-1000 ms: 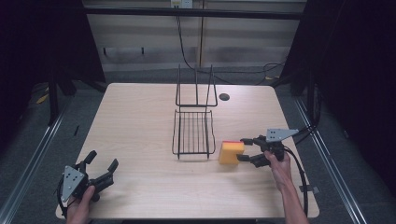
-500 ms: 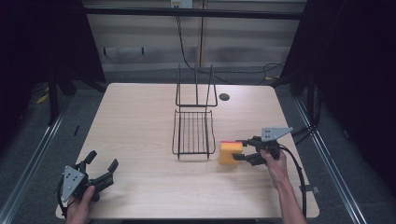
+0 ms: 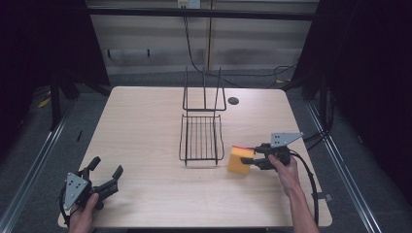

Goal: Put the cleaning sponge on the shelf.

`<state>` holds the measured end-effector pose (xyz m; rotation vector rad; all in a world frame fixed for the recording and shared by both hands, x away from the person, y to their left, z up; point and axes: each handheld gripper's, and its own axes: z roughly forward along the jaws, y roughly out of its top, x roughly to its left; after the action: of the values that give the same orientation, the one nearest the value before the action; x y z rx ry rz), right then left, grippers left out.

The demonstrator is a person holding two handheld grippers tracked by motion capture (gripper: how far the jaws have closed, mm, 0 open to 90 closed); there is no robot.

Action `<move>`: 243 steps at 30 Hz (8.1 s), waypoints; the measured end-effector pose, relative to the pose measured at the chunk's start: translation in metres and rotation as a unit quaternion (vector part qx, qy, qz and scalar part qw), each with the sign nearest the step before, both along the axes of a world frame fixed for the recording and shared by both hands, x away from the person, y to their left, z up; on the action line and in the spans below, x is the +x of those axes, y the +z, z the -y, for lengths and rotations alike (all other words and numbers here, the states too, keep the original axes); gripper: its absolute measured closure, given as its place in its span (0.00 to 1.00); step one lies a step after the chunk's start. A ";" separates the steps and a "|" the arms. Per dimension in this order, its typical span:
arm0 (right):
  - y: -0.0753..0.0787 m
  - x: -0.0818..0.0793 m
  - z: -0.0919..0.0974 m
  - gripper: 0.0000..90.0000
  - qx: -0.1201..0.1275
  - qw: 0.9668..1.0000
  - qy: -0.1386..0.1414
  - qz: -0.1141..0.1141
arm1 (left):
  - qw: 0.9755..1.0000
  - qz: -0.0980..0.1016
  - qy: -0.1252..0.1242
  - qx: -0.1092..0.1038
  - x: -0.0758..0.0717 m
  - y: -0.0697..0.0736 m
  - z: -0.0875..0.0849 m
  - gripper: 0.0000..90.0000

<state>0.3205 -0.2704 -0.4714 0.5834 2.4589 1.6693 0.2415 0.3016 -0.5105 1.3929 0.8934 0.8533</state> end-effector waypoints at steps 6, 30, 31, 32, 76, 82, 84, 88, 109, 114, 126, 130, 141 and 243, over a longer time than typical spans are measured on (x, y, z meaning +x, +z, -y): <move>0.003 -0.001 0.001 0.66 0.002 1.000 0.000 0.011 | 1.000 0.000 0.002 0.002 0.000 0.000 0.000 0.17; 0.024 -0.005 -0.003 0.67 0.016 0.999 0.011 0.036 | 1.000 -0.002 0.000 0.002 0.000 0.000 0.000 0.17; 0.024 -0.005 -0.003 0.67 0.016 0.999 0.011 0.036 | 1.000 -0.002 0.000 0.002 0.000 0.000 0.000 0.17; 0.026 -0.006 -0.003 0.67 0.018 0.999 0.013 0.037 | 1.000 -0.001 0.000 0.001 0.000 0.000 0.000 0.17; 0.064 0.017 -0.045 0.67 0.032 0.996 0.062 0.050 | 1.000 0.000 -0.002 0.001 0.000 0.000 0.000 0.17; 0.069 0.022 -0.058 0.67 0.036 0.996 0.072 0.047 | 1.000 -0.001 -0.003 0.000 0.000 0.000 0.000 0.17; 0.071 0.024 -0.061 0.67 0.032 0.996 0.074 0.044 | 1.000 -0.001 -0.003 0.000 0.000 0.000 0.000 0.17; 0.076 0.028 -0.069 0.67 0.034 0.995 0.081 0.047 | 1.000 0.000 -0.003 0.001 0.000 0.000 0.000 0.17; 0.077 0.046 -0.094 0.67 0.036 0.994 0.093 0.042 | 1.000 0.001 -0.003 -0.001 0.000 0.000 0.000 0.17; 0.069 0.050 -0.099 0.67 0.035 0.994 0.096 0.033 | 1.000 0.002 -0.003 0.001 0.000 0.000 0.000 0.17; 0.058 0.060 -0.104 0.67 0.025 0.995 0.096 0.022 | 1.000 0.000 -0.004 0.000 0.000 0.000 0.000 0.17; 0.055 0.062 -0.108 0.67 0.026 0.995 0.095 0.020 | 1.000 -0.001 -0.005 -0.002 0.000 0.000 0.000 0.17; 0.040 0.067 -0.120 0.66 0.011 0.994 0.108 0.013 | 1.000 -0.003 -0.004 0.001 0.001 0.000 -0.002 0.17; 0.050 -0.004 -0.036 0.15 0.030 0.995 -0.079 0.050 | 1.000 -0.002 -0.001 0.003 0.000 0.000 -0.001 0.17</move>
<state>0.3167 -0.2340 -0.4211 0.6663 2.2382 1.6715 0.2415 0.3021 -0.5103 1.3998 0.8928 0.8530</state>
